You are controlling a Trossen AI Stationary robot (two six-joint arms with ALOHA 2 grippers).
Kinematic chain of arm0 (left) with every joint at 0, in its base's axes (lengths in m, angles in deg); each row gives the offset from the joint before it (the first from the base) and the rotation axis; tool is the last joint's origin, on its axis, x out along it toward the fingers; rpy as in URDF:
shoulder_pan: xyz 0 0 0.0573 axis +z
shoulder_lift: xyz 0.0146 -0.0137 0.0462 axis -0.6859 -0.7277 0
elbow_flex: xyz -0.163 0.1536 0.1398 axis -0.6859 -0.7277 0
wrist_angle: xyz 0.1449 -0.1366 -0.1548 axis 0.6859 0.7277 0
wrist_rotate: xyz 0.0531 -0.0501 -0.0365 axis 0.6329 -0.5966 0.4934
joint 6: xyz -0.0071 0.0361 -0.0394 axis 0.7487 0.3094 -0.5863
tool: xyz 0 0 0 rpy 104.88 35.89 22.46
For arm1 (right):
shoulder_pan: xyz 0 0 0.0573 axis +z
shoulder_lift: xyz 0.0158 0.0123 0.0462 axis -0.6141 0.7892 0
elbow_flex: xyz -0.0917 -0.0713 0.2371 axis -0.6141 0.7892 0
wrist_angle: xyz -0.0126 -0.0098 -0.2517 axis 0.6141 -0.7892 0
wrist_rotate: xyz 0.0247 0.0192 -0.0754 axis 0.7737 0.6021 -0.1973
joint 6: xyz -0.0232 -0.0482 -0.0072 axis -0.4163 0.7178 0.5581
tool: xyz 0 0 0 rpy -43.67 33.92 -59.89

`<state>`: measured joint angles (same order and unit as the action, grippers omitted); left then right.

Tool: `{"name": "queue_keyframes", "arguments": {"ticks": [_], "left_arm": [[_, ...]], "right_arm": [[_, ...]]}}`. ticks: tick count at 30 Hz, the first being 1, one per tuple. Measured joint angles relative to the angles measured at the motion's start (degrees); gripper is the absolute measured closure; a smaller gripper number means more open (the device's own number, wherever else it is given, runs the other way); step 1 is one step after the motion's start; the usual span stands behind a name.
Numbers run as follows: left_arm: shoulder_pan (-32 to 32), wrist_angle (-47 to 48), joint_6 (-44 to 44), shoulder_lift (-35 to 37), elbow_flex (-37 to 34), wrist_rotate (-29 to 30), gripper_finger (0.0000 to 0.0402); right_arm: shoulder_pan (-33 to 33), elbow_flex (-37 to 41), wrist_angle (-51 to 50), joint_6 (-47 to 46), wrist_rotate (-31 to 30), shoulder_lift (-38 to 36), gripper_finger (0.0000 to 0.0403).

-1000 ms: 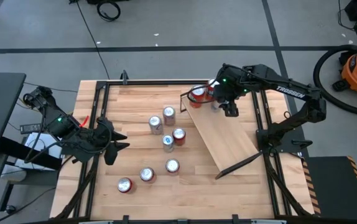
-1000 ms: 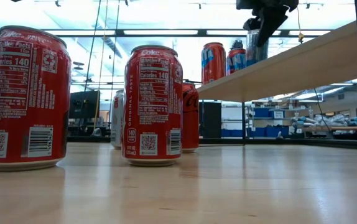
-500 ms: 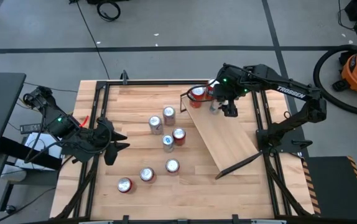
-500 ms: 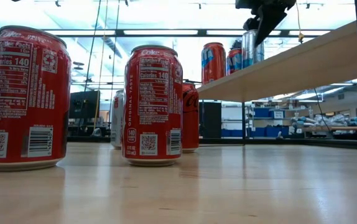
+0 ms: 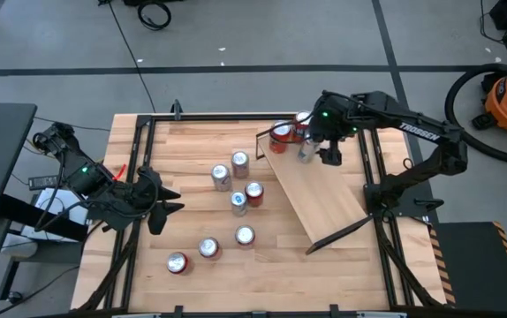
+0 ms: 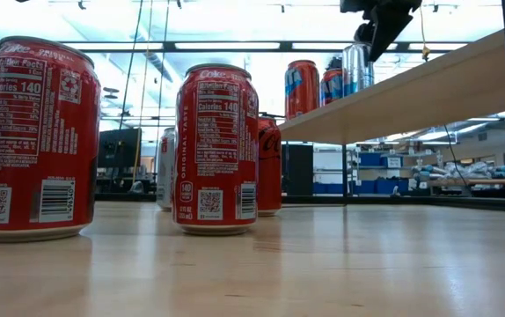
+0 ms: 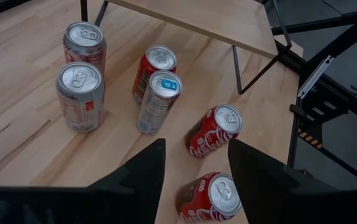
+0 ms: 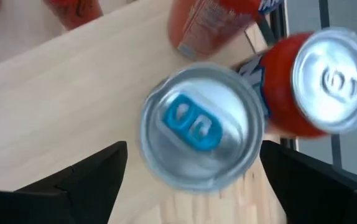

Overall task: Place canned beverage on shelf
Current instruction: Put the bottom blue soda can on the shelf

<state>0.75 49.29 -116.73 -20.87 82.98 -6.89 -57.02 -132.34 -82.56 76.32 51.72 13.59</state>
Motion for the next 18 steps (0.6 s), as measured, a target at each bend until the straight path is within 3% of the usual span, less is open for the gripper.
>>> {"name": "queue_keyframes", "arguments": {"ticks": [12,18], "left_arm": [[0.0,0.1,0.5,0.0,0.0,0.1,0.0216],[0.0,0.1,0.5,0.0,0.0,0.1,0.0216]], "right_arm": [[0.0,0.7,-0.4,-12.7,0.2,-1.5,0.0025],[0.0,2.5,1.1,-11.9,-1.3,-1.4,0.0025]]}}
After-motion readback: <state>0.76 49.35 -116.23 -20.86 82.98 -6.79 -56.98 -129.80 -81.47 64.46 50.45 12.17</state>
